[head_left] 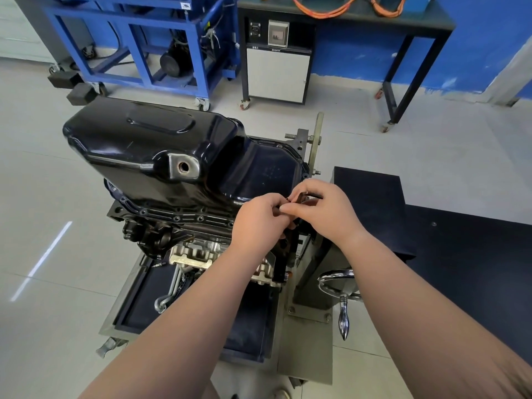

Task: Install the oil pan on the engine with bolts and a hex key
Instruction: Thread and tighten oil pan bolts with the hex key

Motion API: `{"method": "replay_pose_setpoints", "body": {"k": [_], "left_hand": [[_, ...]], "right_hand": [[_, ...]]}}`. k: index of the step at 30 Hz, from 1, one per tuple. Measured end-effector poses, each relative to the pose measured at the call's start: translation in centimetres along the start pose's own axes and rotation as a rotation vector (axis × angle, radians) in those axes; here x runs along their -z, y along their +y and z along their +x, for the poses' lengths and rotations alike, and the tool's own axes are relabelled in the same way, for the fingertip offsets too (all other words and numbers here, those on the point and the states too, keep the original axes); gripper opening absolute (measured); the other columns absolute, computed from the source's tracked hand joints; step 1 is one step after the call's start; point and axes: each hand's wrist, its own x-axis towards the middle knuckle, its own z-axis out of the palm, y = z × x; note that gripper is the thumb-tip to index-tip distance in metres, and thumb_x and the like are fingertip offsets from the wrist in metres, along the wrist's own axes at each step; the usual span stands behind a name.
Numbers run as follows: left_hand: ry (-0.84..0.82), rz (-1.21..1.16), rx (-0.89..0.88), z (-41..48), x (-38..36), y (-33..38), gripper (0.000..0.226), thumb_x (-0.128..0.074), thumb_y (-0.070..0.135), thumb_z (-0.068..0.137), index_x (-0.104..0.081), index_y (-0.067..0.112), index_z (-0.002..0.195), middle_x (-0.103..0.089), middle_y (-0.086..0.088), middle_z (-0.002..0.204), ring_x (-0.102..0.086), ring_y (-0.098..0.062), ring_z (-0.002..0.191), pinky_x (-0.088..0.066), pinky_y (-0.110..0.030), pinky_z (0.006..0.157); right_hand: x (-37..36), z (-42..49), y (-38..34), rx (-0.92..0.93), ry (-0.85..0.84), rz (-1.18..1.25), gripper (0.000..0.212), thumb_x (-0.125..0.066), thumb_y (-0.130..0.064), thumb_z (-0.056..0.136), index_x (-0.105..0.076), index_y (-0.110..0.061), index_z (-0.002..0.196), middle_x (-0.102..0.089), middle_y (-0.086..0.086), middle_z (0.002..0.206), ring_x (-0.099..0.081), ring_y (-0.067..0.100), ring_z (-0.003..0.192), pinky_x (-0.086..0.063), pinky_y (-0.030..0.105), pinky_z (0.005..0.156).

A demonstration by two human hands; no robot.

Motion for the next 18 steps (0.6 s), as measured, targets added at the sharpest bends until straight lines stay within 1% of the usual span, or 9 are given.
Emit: {"method": "replay_pose_setpoints", "body": {"k": [1, 3, 5, 6, 8, 12, 15, 17, 18], "left_hand": [[-0.002, 0.004, -0.004, 0.0, 0.0, 0.0, 0.015, -0.058, 0.016, 0.083, -0.064, 0.029, 0.078, -0.069, 0.006, 0.064, -0.062, -0.008, 0.049, -0.057, -0.033, 0.058], [-0.012, 0.004, -0.017, 0.1, 0.2, 0.0, 0.015, -0.058, 0.018, 0.085, -0.065, 0.029, 0.078, -0.068, 0.007, 0.062, -0.060, -0.006, 0.046, -0.057, -0.031, 0.056], [-0.036, -0.020, -0.019, 0.2, 0.5, -0.1, 0.009, -0.061, 0.026, 0.087, -0.067, 0.028, 0.081, -0.068, 0.007, 0.060, -0.059, -0.005, 0.045, -0.055, -0.029, 0.055], [-0.054, -0.030, -0.020, 0.3, 0.7, -0.1, 0.008, -0.062, 0.029, 0.087, -0.067, 0.030, 0.081, -0.068, 0.007, 0.059, -0.059, -0.006, 0.045, -0.054, -0.027, 0.054], [-0.090, -0.052, -0.011, 0.4, 0.9, 0.0, 0.008, -0.062, 0.031, 0.087, -0.066, 0.033, 0.080, -0.068, 0.007, 0.058, -0.059, -0.005, 0.045, -0.051, -0.023, 0.053], [-0.105, -0.056, 0.003, 0.5, 0.9, 0.1, 0.003, -0.064, 0.030, 0.085, -0.067, 0.028, 0.086, -0.070, 0.005, 0.061, -0.061, -0.007, 0.048, -0.054, -0.026, 0.057], [-0.075, -0.031, -0.001, 0.4, 0.8, 0.2, 0.014, -0.062, 0.019, 0.083, -0.063, 0.032, 0.076, -0.068, 0.004, 0.060, -0.060, -0.005, 0.046, -0.055, -0.028, 0.057], [-0.072, -0.031, -0.004, 0.3, 0.9, 0.1, 0.020, -0.060, 0.015, 0.084, -0.062, 0.032, 0.073, -0.068, 0.005, 0.059, -0.059, -0.005, 0.046, -0.056, -0.029, 0.057], [-0.074, -0.034, -0.003, 0.3, 0.9, 0.0, 0.021, -0.061, 0.016, 0.085, -0.061, 0.033, 0.072, -0.068, 0.005, 0.059, -0.059, -0.006, 0.046, -0.056, -0.030, 0.058]], "right_hand": [[0.0, 0.0, 0.0, 0.015, -0.009, -0.003, 0.015, -0.077, -0.018, 0.075, -0.068, -0.008, 0.080, -0.064, 0.001, 0.086, -0.061, 0.017, 0.087, -0.053, 0.043, 0.082], [0.3, -0.1, 0.2, 0.046, -0.055, -0.003, 0.007, -0.073, -0.015, 0.079, -0.070, -0.016, 0.085, -0.063, -0.006, 0.093, -0.059, 0.008, 0.093, -0.052, 0.032, 0.085], [0.8, -0.3, 0.1, 0.065, -0.107, 0.006, 0.014, -0.066, -0.009, 0.084, -0.072, -0.020, 0.091, -0.063, -0.013, 0.099, -0.058, 0.000, 0.097, -0.051, 0.019, 0.083], [1.0, -0.3, 0.1, 0.072, -0.120, 0.003, 0.019, -0.063, -0.006, 0.086, -0.073, -0.021, 0.093, -0.064, -0.014, 0.100, -0.057, -0.001, 0.098, -0.050, 0.016, 0.082], [1.2, -0.2, 0.1, 0.083, -0.119, -0.016, 0.024, -0.062, -0.006, 0.087, -0.073, -0.026, 0.092, -0.066, -0.012, 0.099, -0.059, 0.001, 0.097, -0.051, 0.017, 0.082], [0.5, 0.1, 0.0, 0.025, -0.028, -0.049, 0.003, -0.072, -0.014, 0.081, -0.069, -0.013, 0.082, -0.066, -0.004, 0.088, -0.063, 0.011, 0.087, -0.054, 0.026, 0.080], [0.1, 0.1, -0.1, 0.026, -0.025, -0.054, 0.014, -0.075, -0.016, 0.077, -0.066, -0.006, 0.082, -0.065, 0.000, 0.086, -0.061, 0.015, 0.083, -0.054, 0.032, 0.077], [0.2, -0.1, -0.2, 0.034, -0.055, -0.010, 0.011, -0.074, -0.013, 0.078, -0.068, -0.012, 0.088, -0.064, -0.002, 0.091, -0.060, 0.014, 0.089, -0.054, 0.035, 0.079], [0.3, -0.2, -0.2, 0.045, -0.075, 0.002, 0.015, -0.071, -0.011, 0.080, -0.069, -0.018, 0.093, -0.063, -0.007, 0.095, -0.059, 0.011, 0.094, -0.054, 0.033, 0.081]]}}
